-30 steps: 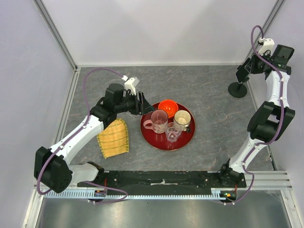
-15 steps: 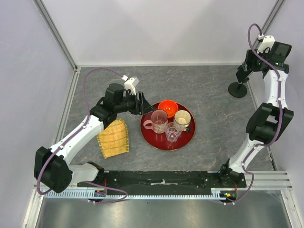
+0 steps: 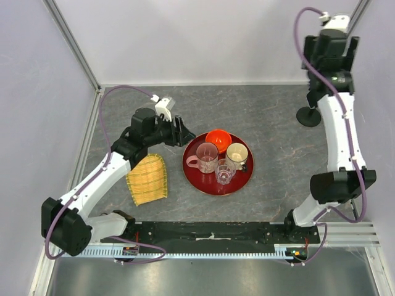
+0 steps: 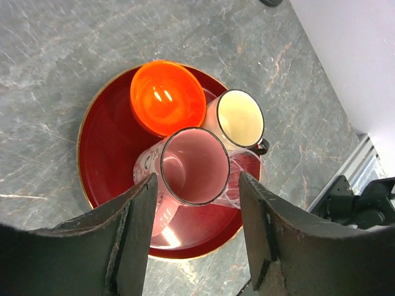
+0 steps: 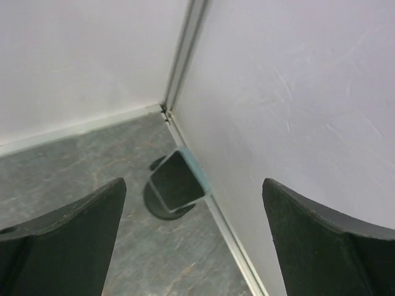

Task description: Place the phone on the phone stand

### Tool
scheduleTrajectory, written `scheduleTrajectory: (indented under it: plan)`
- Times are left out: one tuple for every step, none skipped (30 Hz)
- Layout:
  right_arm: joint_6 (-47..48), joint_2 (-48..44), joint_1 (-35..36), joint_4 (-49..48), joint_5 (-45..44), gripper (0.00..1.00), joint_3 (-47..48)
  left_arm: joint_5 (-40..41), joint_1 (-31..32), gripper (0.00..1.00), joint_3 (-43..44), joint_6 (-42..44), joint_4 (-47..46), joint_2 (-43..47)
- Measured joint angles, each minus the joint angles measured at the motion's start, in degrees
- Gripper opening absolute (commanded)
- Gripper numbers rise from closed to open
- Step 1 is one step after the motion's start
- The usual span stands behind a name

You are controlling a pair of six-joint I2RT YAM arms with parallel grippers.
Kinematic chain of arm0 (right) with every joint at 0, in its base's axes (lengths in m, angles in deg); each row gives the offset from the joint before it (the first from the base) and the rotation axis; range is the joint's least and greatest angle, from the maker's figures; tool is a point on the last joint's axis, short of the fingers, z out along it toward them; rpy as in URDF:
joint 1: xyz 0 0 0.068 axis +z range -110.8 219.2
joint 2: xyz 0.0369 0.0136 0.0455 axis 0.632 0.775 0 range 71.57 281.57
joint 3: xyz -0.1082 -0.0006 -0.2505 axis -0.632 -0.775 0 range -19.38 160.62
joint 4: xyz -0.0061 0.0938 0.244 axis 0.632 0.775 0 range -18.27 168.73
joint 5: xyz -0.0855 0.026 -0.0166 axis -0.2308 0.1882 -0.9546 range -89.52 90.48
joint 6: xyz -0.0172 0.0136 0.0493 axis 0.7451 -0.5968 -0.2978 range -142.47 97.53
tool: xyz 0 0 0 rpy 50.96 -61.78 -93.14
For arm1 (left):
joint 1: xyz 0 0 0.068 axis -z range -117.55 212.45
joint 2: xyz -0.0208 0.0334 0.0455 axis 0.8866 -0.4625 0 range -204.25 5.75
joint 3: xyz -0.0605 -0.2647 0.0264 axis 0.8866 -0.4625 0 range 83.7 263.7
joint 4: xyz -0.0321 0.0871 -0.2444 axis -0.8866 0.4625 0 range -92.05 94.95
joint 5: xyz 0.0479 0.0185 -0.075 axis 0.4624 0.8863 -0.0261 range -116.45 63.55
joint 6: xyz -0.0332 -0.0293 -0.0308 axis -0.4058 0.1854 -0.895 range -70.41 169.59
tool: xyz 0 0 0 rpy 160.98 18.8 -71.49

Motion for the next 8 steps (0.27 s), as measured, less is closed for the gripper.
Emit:
scheduleTrajectory:
  plan:
    - [-0.5,-1.1,3.5,0.2,-4.3,0.98,0.0,0.6,0.0,0.62,0.0,0.4,0.0,0.5]
    - [-0.7,-2.0,7.5,0.3,-8.2,0.98,-0.1,1.2,0.0,0.62,0.0,0.8,0.0,1.1]
    - [-0.9,-2.9,11.2,0.5,-11.5,0.98,-0.3,1.6,0.0,0.62,0.0,1.3,0.0,1.7]
    - [-0.9,-3.8,15.1,0.3,-14.0,0.98,-0.9,2.3,0.0,0.62,-0.1,1.9,-0.2,2.6]
    - [-0.5,-4.9,19.6,0.3,-16.2,0.98,-2.0,2.8,0.0,0.62,-0.2,2.4,-0.4,3.5]
    - [-0.2,-6.5,23.9,0.1,-18.0,0.98,-3.7,3.3,0.0,0.62,-0.5,2.9,-0.7,4.5]
    - [0.1,-8.3,28.7,-0.8,-19.5,0.98,-6.2,3.7,0.0,0.63,-0.7,3.3,-0.9,5.4]
    - [0.0,-10.5,33.5,-1.0,-20.5,0.98,-9.0,4.3,0.0,0.63,-1.0,3.7,-1.0,6.6]
